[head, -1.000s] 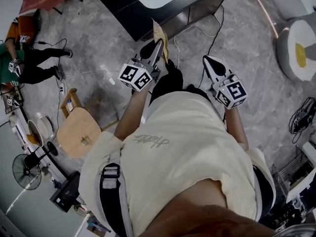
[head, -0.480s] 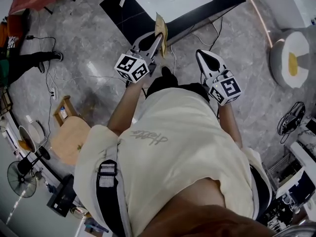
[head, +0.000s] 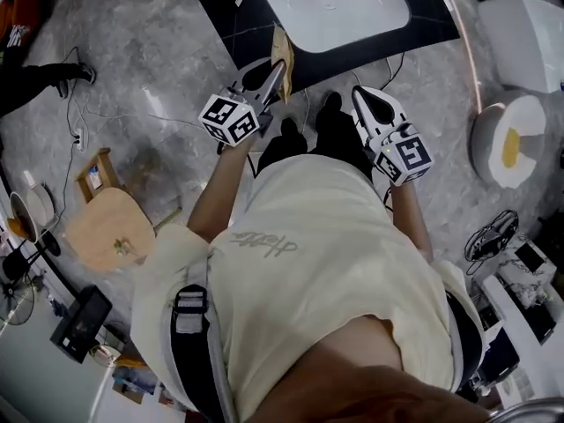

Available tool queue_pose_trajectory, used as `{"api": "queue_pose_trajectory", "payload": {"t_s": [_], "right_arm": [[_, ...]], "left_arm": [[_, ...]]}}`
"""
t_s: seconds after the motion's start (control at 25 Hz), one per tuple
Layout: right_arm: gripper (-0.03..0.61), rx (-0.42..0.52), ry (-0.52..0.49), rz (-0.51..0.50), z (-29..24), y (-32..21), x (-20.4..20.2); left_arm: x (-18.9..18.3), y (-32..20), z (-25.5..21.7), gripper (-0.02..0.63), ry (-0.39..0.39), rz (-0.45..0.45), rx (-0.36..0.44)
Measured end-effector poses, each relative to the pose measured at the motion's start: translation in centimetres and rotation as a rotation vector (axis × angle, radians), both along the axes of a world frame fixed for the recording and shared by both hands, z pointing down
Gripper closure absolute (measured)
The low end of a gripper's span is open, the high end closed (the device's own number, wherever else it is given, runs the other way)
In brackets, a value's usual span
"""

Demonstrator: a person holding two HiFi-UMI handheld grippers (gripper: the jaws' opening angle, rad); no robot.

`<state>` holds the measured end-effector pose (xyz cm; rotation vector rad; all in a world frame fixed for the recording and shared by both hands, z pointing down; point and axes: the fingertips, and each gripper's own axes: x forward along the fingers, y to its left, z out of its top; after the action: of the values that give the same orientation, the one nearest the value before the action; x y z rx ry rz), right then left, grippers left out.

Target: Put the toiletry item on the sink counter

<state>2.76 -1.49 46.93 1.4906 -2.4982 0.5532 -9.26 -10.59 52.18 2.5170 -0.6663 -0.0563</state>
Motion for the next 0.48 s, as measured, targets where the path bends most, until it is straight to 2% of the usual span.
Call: {"api": "queue_pose_trajectory", "payload": {"t_s": [0.16, 0.36, 0.48], "right_arm": [[0.584, -0.004, -0.030, -0.115, 0.5, -4.1, -0.2], [0.584, 0.024, -0.047, -0.263, 0.6, -9.7, -0.1], [0.583, 0.039, -0.035, -0.336, 0.3, -13.5, 2.4]], "left_arm": [[-0.6, -2.3, 0.6, 0.577, -0.028, -0.083, -0.021], [-2.3, -5.6, 1.8, 0.577, -0.076, -0.238, -0.053], [-0.6, -7.8, 2.5, 0.577, -0.048, -0.301, -0.099]]}}
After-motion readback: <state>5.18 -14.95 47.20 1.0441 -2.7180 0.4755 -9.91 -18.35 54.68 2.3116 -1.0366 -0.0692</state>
